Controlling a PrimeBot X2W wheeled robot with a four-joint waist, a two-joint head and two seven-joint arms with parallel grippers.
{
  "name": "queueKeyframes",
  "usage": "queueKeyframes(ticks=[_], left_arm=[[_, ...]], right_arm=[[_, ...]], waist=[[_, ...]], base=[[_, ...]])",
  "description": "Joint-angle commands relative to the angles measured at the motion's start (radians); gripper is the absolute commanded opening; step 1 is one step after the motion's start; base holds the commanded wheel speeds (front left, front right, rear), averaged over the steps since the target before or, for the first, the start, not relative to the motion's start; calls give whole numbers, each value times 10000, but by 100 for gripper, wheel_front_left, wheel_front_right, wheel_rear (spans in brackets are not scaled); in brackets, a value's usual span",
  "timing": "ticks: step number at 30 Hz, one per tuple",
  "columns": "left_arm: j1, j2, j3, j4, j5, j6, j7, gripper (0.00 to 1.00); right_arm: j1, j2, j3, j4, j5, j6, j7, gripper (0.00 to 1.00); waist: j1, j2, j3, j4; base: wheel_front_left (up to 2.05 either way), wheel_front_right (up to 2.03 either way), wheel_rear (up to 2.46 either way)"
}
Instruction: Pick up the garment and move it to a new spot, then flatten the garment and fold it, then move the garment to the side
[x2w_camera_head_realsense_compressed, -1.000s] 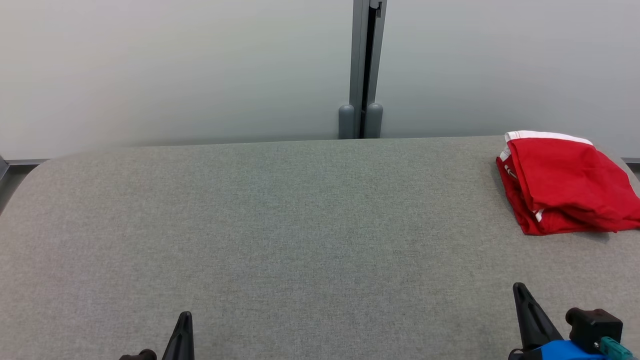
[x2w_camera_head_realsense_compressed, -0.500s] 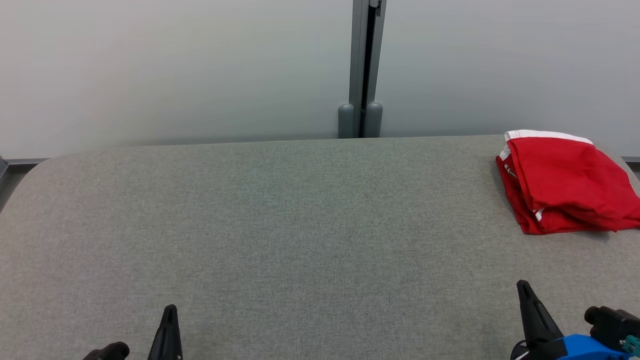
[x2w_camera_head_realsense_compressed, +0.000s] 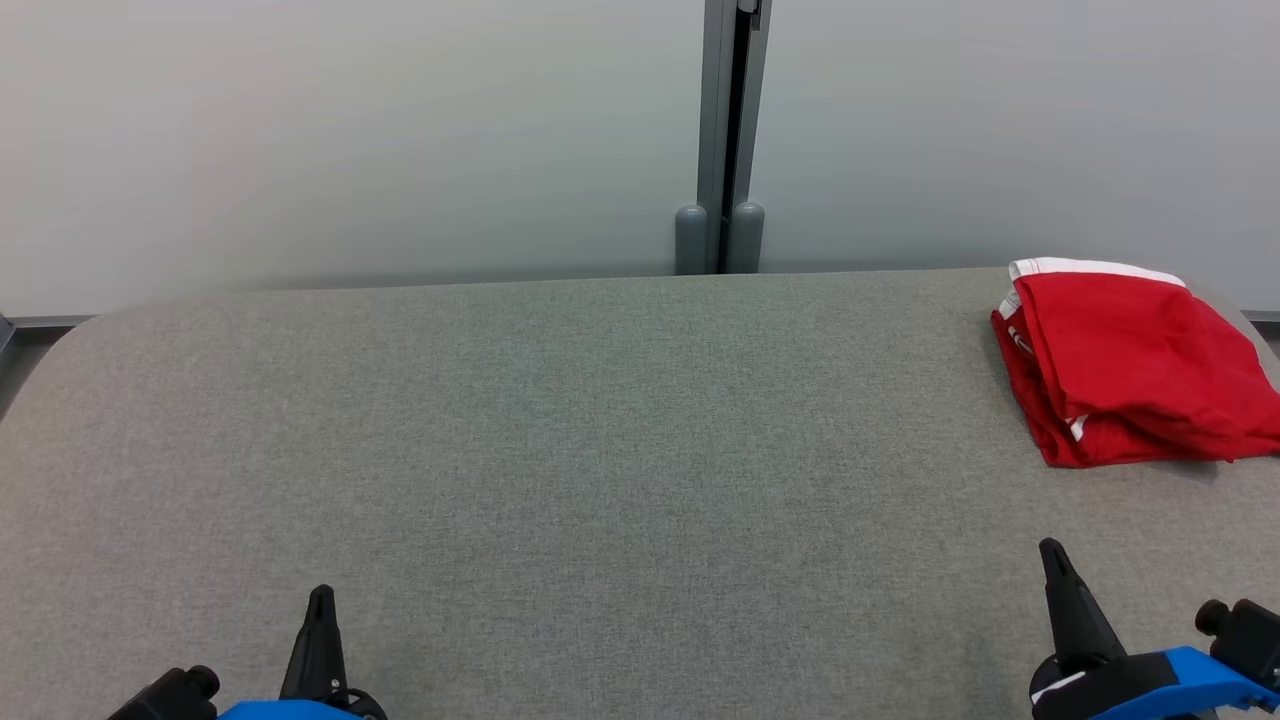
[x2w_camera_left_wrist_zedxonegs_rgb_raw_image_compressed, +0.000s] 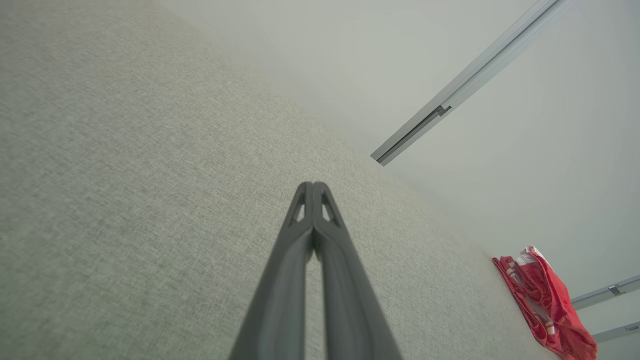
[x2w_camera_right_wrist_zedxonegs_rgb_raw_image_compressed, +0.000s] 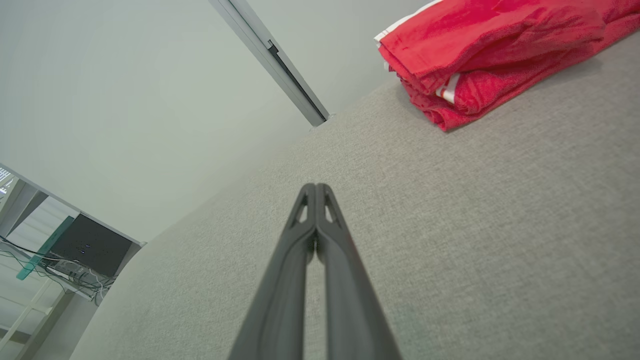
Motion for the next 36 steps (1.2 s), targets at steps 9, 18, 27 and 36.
queueKeyframes(ticks=[9, 18, 27, 36], left_arm=[[-493, 4, 234, -238, -1345, -91, 355, 0], [-699, -11, 403, -309, -2551, -135, 687, 0], [-859, -25, 547, -370, -3548, -169, 953, 0], [-1003, -39, 666, -421, -4454, -192, 1205, 0]], right_arm=[[-418, -66, -48, -46, 1453, 1, 207, 0], [-582, -79, -72, 4, 2747, 1, 388, 0], [-730, -89, -92, 46, 3815, 1, 531, 0], [-841, -98, -110, 83, 4794, 1, 676, 0]], waist=[[-1, 0, 16, -7], [-1, 0, 34, -15], [-1, 0, 51, -22], [-1, 0, 67, -29]], base=[[0, 0, 0], [0, 0, 0], [0, 0, 0], [0, 0, 0]])
